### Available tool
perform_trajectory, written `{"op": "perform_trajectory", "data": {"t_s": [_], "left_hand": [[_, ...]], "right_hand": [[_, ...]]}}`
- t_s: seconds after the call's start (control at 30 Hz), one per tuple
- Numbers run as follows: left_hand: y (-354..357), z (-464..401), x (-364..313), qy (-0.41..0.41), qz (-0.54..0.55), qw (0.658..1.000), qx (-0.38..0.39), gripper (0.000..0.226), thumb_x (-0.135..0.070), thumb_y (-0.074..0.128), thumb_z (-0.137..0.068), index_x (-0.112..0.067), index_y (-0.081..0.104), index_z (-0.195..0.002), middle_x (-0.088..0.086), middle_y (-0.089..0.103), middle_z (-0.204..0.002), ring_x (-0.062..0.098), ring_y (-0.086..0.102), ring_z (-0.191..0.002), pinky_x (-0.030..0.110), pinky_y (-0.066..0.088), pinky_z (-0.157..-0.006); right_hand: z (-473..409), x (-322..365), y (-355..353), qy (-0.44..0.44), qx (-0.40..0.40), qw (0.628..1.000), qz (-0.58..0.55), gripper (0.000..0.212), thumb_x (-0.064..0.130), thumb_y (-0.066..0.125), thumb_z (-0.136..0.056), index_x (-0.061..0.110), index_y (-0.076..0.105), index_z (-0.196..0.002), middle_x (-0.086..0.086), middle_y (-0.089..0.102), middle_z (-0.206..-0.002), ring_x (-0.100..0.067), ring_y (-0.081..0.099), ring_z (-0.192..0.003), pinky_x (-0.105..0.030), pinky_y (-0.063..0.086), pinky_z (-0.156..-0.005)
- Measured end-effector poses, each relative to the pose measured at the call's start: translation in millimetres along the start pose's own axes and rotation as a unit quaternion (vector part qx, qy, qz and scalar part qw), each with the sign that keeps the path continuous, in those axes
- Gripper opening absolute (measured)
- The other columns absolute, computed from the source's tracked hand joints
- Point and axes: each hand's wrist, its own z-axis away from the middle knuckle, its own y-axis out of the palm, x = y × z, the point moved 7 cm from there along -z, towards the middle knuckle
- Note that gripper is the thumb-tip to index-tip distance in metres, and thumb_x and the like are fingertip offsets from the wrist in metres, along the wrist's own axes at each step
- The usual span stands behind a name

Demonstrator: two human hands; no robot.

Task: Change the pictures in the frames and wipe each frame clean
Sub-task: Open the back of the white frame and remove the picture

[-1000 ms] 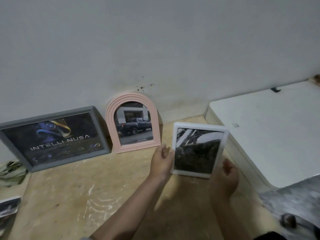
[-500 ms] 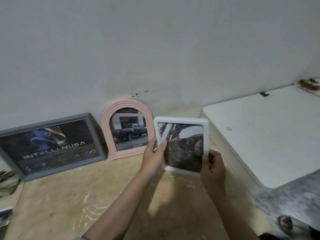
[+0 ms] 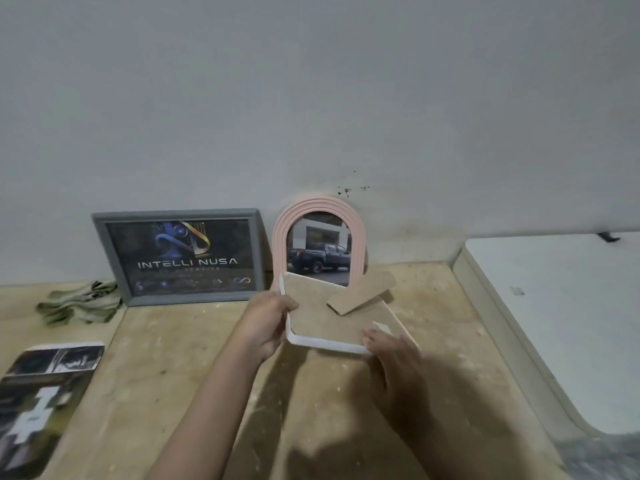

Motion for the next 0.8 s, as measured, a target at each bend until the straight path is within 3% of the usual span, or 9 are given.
{"op": "perform_trajectory", "data": {"t_s": [0.13, 0.2, 0.27, 0.33, 0.4, 0.5, 0.6, 0.7, 0.8], "left_hand": [[-36.7, 17.3, 10.6, 0.057, -0.015, 0.998, -0.026, 0.032, 0.018, 0.034, -0.084, 0.002, 0.061, -0.087, 0.019, 0.066, -0.076, 0.018, 0.066, -0.053, 0.023, 0.052, -0.047], [-57.3, 28.2, 22.6, 0.071, -0.012, 0.997, -0.037, 0.035, 0.020, 0.034, -0.084, -0.002, 0.062, -0.088, 0.014, 0.069, -0.070, 0.016, 0.066, -0.051, 0.022, 0.052, -0.046], [-79.5, 42.2, 38.2, 0.067, 0.006, 0.997, -0.033, 0.039, 0.020, 0.034, -0.085, -0.005, 0.062, -0.095, 0.010, 0.072, -0.068, 0.015, 0.067, -0.053, 0.023, 0.053, -0.048], [-95.8, 54.7, 54.0, 0.060, 0.033, 0.997, -0.022, 0.041, 0.020, 0.033, -0.086, -0.005, 0.060, -0.103, 0.007, 0.073, -0.068, 0.014, 0.067, -0.053, 0.022, 0.053, -0.048], [-113.1, 62.5, 70.9, 0.054, 0.033, 0.997, -0.034, 0.043, 0.020, 0.032, -0.086, -0.007, 0.060, -0.105, 0.006, 0.072, -0.068, 0.013, 0.066, -0.051, 0.020, 0.052, -0.047], [-146.0, 62.9, 101.3, 0.048, -0.044, 0.993, -0.097, 0.042, 0.016, 0.035, -0.084, -0.007, 0.058, -0.110, 0.013, 0.069, -0.080, 0.013, 0.060, -0.052, 0.020, 0.045, -0.045], [-160.8, 66.7, 119.7, 0.086, -0.210, 0.967, -0.112, 0.039, 0.004, 0.041, -0.086, -0.018, 0.050, -0.117, 0.002, 0.063, -0.100, 0.014, 0.060, -0.084, 0.022, 0.043, -0.065], [-159.6, 69.0, 124.6, 0.188, -0.310, 0.930, -0.061, 0.044, -0.012, 0.052, -0.090, -0.034, 0.036, -0.124, -0.008, 0.051, -0.120, 0.010, 0.051, -0.112, 0.025, 0.041, -0.089], [-166.1, 65.0, 134.8, 0.207, -0.358, 0.909, -0.043, 0.062, -0.036, 0.057, -0.085, -0.036, 0.028, -0.140, -0.013, 0.046, -0.131, 0.012, 0.046, -0.123, 0.051, 0.033, -0.106]], "right_hand": [[17.4, 14.6, 16.3, -0.006, 0.053, 0.999, 0.000, 0.025, 0.035, 0.057, -0.088, 0.021, 0.057, -0.108, -0.011, 0.062, -0.120, -0.026, 0.057, -0.113, -0.038, 0.044, -0.095], [28.0, 5.6, 27.3, 0.080, 0.080, 0.993, -0.018, 0.051, 0.050, 0.056, -0.087, 0.011, 0.058, -0.119, -0.018, 0.057, -0.126, -0.029, 0.051, -0.120, -0.038, 0.041, -0.100], [41.9, 1.6, 35.7, 0.216, 0.094, 0.970, -0.065, 0.065, 0.058, 0.054, -0.083, 0.006, 0.056, -0.123, -0.013, 0.059, -0.122, -0.026, 0.054, -0.115, -0.033, 0.044, -0.095], [60.4, 1.2, 42.9, 0.367, 0.102, 0.912, -0.152, 0.051, 0.050, 0.060, -0.080, 0.015, 0.057, -0.117, -0.001, 0.064, -0.106, -0.020, 0.061, -0.100, -0.021, 0.047, -0.075], [81.4, 4.4, 56.0, 0.438, 0.129, 0.870, -0.186, 0.026, 0.032, 0.064, -0.087, 0.019, 0.057, -0.109, 0.004, 0.064, -0.096, -0.013, 0.063, -0.088, -0.011, 0.041, -0.061], [102.7, 17.9, 71.2, 0.461, 0.182, 0.856, -0.150, 0.025, 0.035, 0.063, -0.088, 0.024, 0.056, -0.109, 0.005, 0.065, -0.099, -0.003, 0.059, -0.082, -0.014, 0.044, -0.066], [124.3, 32.8, 81.9, 0.474, 0.187, 0.851, -0.131, 0.053, 0.039, 0.066, -0.085, 0.018, 0.051, -0.132, -0.001, 0.063, -0.119, -0.019, 0.061, -0.105, -0.035, 0.050, -0.087], [130.4, 50.8, 85.4, 0.445, 0.179, 0.871, -0.107, 0.059, 0.035, 0.064, -0.088, 0.017, 0.042, -0.140, -0.001, 0.056, -0.130, -0.022, 0.054, -0.117, -0.035, 0.046, -0.094], [133.8, 60.0, 92.2, 0.435, 0.192, 0.875, -0.089, 0.071, 0.035, 0.062, -0.088, 0.012, 0.030, -0.146, -0.006, 0.042, -0.145, -0.024, 0.040, -0.132, -0.033, 0.034, -0.105]]}}
